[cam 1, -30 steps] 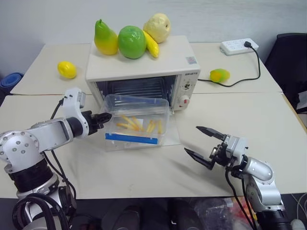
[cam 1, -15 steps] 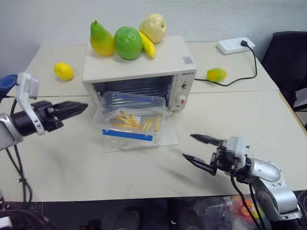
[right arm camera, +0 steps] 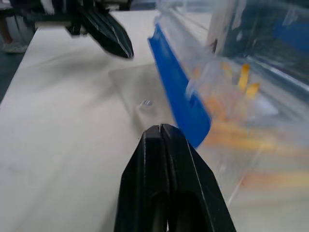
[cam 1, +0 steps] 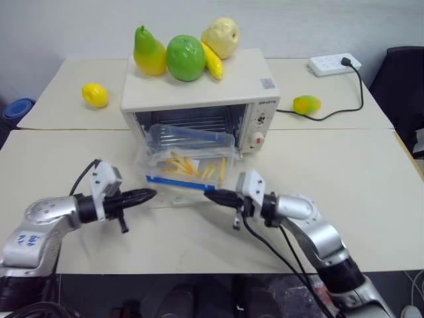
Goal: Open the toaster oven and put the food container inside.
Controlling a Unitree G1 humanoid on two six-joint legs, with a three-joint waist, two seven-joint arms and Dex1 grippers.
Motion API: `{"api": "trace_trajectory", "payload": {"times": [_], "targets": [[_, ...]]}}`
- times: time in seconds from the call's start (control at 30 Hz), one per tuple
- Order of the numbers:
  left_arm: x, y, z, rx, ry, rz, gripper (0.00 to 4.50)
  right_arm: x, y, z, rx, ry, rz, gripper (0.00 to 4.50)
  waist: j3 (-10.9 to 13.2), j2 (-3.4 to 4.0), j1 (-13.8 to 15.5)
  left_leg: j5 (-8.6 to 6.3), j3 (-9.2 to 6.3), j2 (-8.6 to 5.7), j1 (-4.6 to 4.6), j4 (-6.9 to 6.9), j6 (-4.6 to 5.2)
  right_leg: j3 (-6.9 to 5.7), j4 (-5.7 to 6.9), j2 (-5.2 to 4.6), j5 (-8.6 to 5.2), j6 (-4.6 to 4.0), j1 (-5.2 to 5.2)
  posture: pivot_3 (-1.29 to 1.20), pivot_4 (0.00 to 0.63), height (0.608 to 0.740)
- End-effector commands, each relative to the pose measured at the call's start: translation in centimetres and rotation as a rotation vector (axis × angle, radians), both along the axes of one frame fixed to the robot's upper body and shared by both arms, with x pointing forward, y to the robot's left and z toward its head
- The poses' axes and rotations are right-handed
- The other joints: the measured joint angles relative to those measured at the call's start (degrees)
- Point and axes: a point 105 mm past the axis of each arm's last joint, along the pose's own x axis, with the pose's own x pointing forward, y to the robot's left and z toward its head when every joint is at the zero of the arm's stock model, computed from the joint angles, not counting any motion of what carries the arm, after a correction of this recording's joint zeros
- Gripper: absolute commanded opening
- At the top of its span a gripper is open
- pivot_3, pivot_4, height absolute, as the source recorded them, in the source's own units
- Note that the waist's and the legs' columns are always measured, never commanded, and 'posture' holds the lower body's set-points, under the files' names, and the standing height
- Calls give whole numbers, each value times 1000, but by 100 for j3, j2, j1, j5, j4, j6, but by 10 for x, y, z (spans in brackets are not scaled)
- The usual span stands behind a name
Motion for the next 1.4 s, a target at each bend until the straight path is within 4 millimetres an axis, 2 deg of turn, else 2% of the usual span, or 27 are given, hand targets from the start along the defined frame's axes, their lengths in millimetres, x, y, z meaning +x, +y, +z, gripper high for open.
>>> {"api": "trace_trajectory", "payload": {"times": [0.03,0.23,0.37,0.47,0.57,0.63,0.73,0.77,0.9,0.97,1.03,1.07,1.13,1.3,1.4], "targets": [[15,-2,7,-25,-81,70,0,21,-5,19,-1,-82,-70,23,0,0,-37,0,0,-1,0,1,0,0,1,0,0,0,0,0,150,740],[43,-12,12,-150,-151,207,0,60,-7,33,-5,-151,-192,23,-1,-2,-85,0,0,2,-1,5,0,-2,5,4,0,0,-3,0,150,740],[59,-23,15,-197,-190,257,0,77,-2,34,9,-165,-248,23,-2,-2,-96,0,3,2,-2,8,-2,-3,11,5,0,0,-8,0,150,740],[70,-24,15,-214,-208,320,0,84,3,36,44,-162,-279,23,-2,-3,-102,0,4,1,-2,11,-2,-5,12,4,0,0,-8,0,150,740],[72,-24,14,-205,-215,326,0,79,7,32,67,-131,-257,23,-2,-3,-128,0,4,1,-2,12,-2,-7,13,5,0,0,-8,0,150,740],[66,-21,13,-169,-213,287,0,68,2,30,85,-88,-212,23,-2,-3,-148,0,4,1,-2,12,-2,-6,13,4,0,0,-8,0,150,740],[49,-1,19,-146,-202,261,0,45,-19,29,68,-69,-137,23,-2,-2,-190,-1,0,2,-7,10,-2,-4,11,3,0,0,-8,0,150,740],[39,10,24,-148,-182,243,0,39,-33,30,59,-78,-132,23,-2,-2,-193,-2,-2,3,-10,9,-1,-4,12,3,0,0,-8,0,150,740],[-2,38,38,-116,-128,128,796,32,-85,23,-14,-62,-184,0,0,-1,-204,-5,-1,3,-18,12,5,-2,2,0,0,0,-12,0,150,740],[-22,52,38,-55,-85,57,1494,30,-112,4,-110,-44,-191,0,0,4,-189,-6,-1,4,-11,11,4,-4,2,0,0,0,-4,0,150,740],[-46,57,40,-68,-54,-81,2011,30,-129,-16,-193,-16,-182,0,1,4,-192,-7,2,5,3,3,6,-3,-6,0,0,0,10,0,150,740],[-57,57,39,-77,-40,-148,2334,30,-131,-24,-214,0,-162,0,2,6,-192,-8,4,4,7,-1,8,-1,-8,-1,-1,-1,13,0,150,740],[-65,59,35,-76,-10,-201,2964,30,-125,-34,-214,13,-111,0,5,10,-192,-9,8,5,7,-2,10,0,-8,-2,-1,-2,13,0,150,740],[-58,50,36,-102,-78,-188,4483,37,-102,-43,-145,15,-40,0,7,14,-204,-8,8,10,7,-2,9,0,-4,1,-1,-2,10,0,150,740],[-53,43,43,-156,-141,-161,4483,43,-83,-31,-46,-35,-32,0,7,14,-205,-9,7,9,7,2,7,-1,-3,1,-1,-2,9,0,150,740]]}}
